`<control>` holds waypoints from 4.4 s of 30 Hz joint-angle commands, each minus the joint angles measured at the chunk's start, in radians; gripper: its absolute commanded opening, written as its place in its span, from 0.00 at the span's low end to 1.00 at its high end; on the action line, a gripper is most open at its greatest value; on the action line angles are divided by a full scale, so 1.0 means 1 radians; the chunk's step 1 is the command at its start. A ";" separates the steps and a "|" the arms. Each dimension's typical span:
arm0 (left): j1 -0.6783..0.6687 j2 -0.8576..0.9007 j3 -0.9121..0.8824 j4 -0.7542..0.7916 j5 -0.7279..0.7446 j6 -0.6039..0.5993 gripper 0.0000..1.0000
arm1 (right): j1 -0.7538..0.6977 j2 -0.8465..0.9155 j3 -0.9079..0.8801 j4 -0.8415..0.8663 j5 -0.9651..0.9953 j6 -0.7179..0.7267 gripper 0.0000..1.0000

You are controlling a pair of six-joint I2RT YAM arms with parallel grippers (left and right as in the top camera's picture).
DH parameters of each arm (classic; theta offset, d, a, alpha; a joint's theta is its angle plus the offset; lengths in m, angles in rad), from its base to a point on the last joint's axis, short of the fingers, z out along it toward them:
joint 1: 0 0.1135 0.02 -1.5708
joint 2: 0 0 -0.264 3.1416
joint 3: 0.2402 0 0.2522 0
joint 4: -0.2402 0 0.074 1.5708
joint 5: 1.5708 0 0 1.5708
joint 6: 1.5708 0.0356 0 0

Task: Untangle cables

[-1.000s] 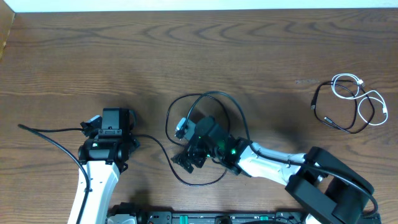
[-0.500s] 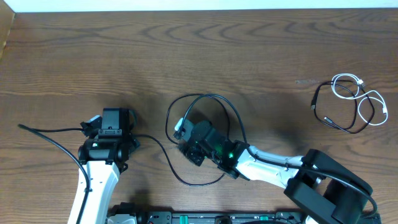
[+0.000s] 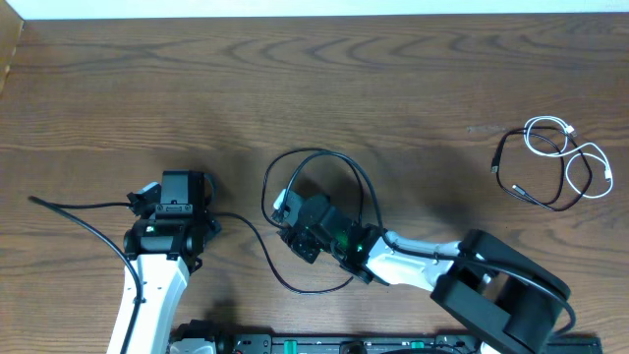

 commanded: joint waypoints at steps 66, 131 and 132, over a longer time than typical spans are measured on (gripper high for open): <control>0.004 0.000 0.006 -0.006 -0.020 -0.008 0.98 | 0.135 -0.006 0.017 0.015 -0.116 -0.004 0.01; 0.004 0.000 0.006 -0.006 -0.020 -0.008 0.98 | 0.284 0.151 0.102 -0.030 0.191 0.025 0.88; 0.004 0.000 0.006 -0.006 -0.020 -0.008 0.98 | 0.284 0.151 0.102 -0.030 0.192 0.025 0.86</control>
